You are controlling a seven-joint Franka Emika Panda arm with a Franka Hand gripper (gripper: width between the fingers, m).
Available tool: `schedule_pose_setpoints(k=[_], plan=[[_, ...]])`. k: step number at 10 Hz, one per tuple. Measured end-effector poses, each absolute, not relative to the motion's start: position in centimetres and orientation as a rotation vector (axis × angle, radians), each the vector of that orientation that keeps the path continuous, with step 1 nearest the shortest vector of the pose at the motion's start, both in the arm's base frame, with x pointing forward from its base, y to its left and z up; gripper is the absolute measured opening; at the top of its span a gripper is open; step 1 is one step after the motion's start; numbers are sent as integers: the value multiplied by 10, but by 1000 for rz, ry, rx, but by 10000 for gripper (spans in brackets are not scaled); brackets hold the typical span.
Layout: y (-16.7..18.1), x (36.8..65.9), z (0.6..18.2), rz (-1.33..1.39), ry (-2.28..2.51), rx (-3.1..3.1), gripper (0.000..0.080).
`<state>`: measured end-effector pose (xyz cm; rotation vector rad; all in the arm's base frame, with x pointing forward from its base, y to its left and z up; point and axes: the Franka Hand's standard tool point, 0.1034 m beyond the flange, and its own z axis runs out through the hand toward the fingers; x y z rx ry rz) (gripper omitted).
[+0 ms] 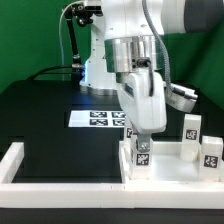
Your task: Assemble square table
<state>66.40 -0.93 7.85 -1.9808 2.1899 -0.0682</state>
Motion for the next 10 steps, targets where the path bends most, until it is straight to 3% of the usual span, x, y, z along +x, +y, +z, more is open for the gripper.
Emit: schedule_pose_setpoints(k=[4, 6, 7, 8, 9, 10], plan=[[-10, 665, 77, -19, 2443, -1615, 294], [-7, 665, 77, -33, 2377, -1718, 297], [1, 665, 77, -53, 2288, -1850, 511], [7, 667, 77, -95, 2123, -2047, 511], [13, 667, 77, -121, 1945, -2232, 624], [19, 666, 77, -118, 1938, -2240, 642]])
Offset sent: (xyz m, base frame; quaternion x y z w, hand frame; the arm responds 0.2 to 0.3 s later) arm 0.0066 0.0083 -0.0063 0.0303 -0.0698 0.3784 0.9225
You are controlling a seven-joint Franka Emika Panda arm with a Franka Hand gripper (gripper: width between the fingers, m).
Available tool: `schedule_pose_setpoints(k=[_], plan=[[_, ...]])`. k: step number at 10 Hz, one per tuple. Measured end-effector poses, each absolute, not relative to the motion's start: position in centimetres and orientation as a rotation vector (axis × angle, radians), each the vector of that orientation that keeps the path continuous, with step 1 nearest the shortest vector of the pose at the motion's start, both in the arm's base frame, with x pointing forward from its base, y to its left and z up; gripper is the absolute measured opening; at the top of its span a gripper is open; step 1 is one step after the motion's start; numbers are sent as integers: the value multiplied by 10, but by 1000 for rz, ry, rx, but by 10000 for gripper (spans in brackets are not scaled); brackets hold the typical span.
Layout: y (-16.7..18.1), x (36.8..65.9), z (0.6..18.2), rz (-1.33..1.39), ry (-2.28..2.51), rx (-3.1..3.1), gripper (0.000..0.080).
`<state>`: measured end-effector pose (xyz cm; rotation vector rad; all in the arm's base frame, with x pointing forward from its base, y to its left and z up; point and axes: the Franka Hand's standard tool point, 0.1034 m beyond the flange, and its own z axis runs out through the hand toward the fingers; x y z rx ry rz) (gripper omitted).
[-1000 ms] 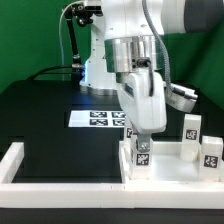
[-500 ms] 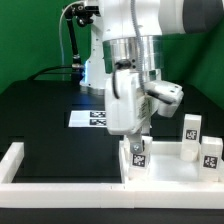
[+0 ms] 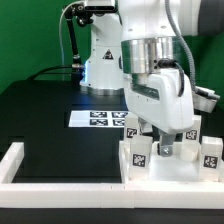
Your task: Assemble square table
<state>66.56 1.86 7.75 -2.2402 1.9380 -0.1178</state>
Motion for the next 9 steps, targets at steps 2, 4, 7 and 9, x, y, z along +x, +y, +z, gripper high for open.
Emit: schedule_pose_setpoints(k=[2, 4, 7, 9], plan=[[16, 665, 76, -140, 1750, -2402, 648], [7, 669, 78, -174, 1369, -2687, 649], [-10, 672, 72, -227, 722, -2989, 649], [-8, 672, 72, -224, 786, -2969, 649]])
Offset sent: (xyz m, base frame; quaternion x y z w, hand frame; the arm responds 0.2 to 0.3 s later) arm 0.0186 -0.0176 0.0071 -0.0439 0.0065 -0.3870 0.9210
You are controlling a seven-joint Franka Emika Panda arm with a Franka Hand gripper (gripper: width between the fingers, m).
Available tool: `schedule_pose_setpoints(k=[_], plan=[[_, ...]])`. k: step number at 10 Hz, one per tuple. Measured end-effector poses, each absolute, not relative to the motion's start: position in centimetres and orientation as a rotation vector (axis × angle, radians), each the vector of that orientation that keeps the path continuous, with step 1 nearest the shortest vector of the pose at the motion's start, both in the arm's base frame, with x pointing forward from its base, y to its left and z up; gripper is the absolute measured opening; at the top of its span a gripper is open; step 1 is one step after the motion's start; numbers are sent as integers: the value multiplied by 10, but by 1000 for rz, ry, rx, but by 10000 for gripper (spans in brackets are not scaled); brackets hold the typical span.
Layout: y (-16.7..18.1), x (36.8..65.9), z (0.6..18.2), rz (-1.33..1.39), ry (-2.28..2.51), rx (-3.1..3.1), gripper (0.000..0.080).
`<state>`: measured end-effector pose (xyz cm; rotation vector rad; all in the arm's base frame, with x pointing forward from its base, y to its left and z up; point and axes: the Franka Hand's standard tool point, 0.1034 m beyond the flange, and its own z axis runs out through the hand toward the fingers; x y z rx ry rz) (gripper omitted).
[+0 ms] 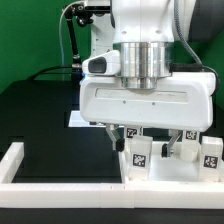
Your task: Assemble square table
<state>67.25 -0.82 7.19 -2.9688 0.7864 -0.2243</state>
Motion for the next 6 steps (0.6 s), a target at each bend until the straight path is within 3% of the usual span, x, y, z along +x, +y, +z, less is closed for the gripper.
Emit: schedule_pose_setpoints(k=[1, 2, 3, 6], plan=[[-8, 672, 72, -222, 828, -2956, 498], [-8, 672, 72, -222, 846, -2949, 498], [-11, 672, 71, -217, 955, -2915, 348], [-14, 670, 71, -206, 1090, -2873, 324]])
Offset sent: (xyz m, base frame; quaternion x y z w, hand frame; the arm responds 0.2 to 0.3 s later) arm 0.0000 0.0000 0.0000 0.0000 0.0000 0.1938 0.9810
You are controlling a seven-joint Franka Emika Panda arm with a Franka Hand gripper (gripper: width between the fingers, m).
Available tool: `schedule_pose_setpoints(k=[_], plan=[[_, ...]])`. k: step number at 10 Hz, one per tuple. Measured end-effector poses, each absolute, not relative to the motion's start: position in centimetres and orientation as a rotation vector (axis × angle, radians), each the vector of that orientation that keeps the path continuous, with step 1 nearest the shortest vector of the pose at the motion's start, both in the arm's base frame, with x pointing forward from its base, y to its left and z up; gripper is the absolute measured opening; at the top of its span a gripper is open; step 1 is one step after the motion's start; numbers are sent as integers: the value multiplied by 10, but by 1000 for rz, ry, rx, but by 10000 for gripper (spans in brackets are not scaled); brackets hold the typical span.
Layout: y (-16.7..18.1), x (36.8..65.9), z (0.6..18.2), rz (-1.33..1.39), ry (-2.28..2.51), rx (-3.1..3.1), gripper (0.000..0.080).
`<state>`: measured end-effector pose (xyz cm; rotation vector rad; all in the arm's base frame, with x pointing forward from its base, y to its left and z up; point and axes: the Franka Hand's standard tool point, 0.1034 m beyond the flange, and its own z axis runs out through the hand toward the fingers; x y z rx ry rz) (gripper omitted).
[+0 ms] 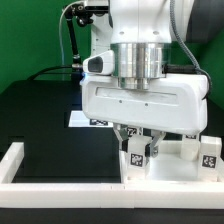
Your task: Assemble square table
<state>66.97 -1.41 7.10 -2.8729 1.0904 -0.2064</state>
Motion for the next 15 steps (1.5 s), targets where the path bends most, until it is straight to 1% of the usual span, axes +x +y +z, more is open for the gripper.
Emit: schedule_pose_setpoints(k=[1, 3, 4, 9, 10, 11, 12, 13, 14, 15], plan=[[-15, 669, 71, -203, 1102, -2870, 324], [-21, 663, 71, -153, 1355, -2782, 328], [-21, 662, 71, -166, 1405, -2770, 328], [-22, 662, 72, -184, 1388, -2785, 336], [-21, 665, 87, -200, 1357, -2778, 406], [-26, 665, 107, -215, 1334, -2754, 544], [-27, 664, 126, -216, 1329, -2736, 544], [-22, 666, 147, -223, 1314, -2716, 627], [-17, 668, 170, -222, 1300, -2697, 643], [-16, 670, 184, -210, 1292, -2692, 643]])
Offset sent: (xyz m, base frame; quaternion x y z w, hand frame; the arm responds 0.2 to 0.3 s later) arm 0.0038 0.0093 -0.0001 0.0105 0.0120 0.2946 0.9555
